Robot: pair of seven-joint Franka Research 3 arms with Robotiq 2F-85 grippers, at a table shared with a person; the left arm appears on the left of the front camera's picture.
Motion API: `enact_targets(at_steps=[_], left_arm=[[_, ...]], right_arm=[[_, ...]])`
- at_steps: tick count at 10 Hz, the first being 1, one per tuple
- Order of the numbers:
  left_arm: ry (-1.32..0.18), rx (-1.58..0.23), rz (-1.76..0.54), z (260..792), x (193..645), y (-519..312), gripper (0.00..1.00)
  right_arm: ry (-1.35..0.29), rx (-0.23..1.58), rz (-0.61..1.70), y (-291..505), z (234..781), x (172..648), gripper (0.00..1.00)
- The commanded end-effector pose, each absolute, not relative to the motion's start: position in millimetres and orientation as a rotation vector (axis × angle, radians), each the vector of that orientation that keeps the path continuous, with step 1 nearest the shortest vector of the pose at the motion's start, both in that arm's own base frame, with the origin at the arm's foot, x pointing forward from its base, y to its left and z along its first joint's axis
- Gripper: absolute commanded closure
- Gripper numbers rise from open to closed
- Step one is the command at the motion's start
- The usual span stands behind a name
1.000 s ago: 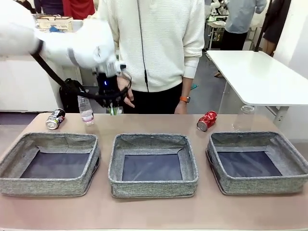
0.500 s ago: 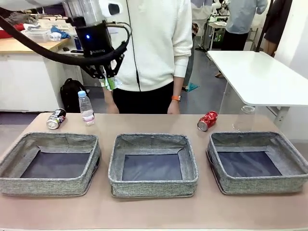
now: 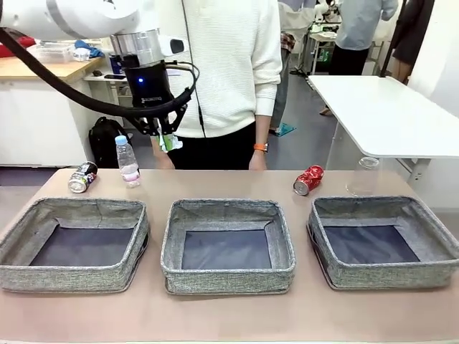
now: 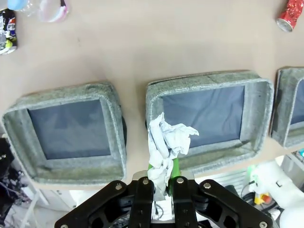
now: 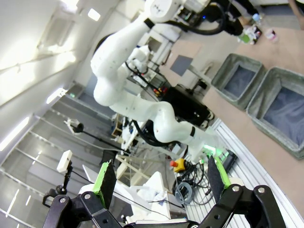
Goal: Sort the waste into the appropriate baskets.
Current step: Pick up the waste item pointed out by the person.
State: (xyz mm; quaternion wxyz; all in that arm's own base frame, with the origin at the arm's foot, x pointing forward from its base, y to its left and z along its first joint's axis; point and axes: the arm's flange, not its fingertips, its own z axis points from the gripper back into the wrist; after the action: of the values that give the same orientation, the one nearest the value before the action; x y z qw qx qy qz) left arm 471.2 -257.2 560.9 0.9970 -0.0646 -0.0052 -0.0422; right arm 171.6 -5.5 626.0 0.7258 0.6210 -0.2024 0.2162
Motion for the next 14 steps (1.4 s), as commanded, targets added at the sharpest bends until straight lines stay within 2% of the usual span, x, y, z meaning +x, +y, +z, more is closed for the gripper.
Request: enact_targets(at_steps=[1, 2, 4, 5, 7, 11, 13, 14], left_arm=[[0.011, -0.035, -0.038, 582.5, 464.9, -275.9, 0.9], [-0.015, -0.001, 0.014, 619.8, 457.9, -299.0, 0.9], [0.026, 0.024, 0.034, 694.2, 436.7, -348.5, 0.9], [0.055, 0.036, 0.078, 721.6, 430.4, -367.9, 0.9], [-0.003, 0.067, 0.093, 765.1, 417.2, -398.8, 0.9], [0.004, -0.078, 0.124, 786.8, 421.8, -415.0, 0.9], [0.007, -0.096, 0.118, 782.5, 422.8, -414.6, 0.9], [-0.013, -0.07, 0.095, 758.5, 410.4, -400.1, 0.9]], right_arm=[[-0.467, 1.385, 0.502, -3.8, 629.9, 173.1, 0.0], [-0.467, 1.385, 0.502, -3.8, 629.9, 173.1, 0.0], [-0.467, 1.385, 0.502, -3.8, 629.9, 173.1, 0.0], [-0.467, 1.385, 0.502, -3.8, 629.9, 173.1, 0.0], [-0.467, 1.385, 0.502, -3.8, 629.9, 173.1, 0.0], [-0.467, 1.385, 0.502, -3.8, 629.9, 173.1, 0.0], [-0.467, 1.385, 0.502, -3.8, 629.9, 173.1, 0.0], [-0.467, 1.385, 0.502, -3.8, 629.9, 173.1, 0.0]])
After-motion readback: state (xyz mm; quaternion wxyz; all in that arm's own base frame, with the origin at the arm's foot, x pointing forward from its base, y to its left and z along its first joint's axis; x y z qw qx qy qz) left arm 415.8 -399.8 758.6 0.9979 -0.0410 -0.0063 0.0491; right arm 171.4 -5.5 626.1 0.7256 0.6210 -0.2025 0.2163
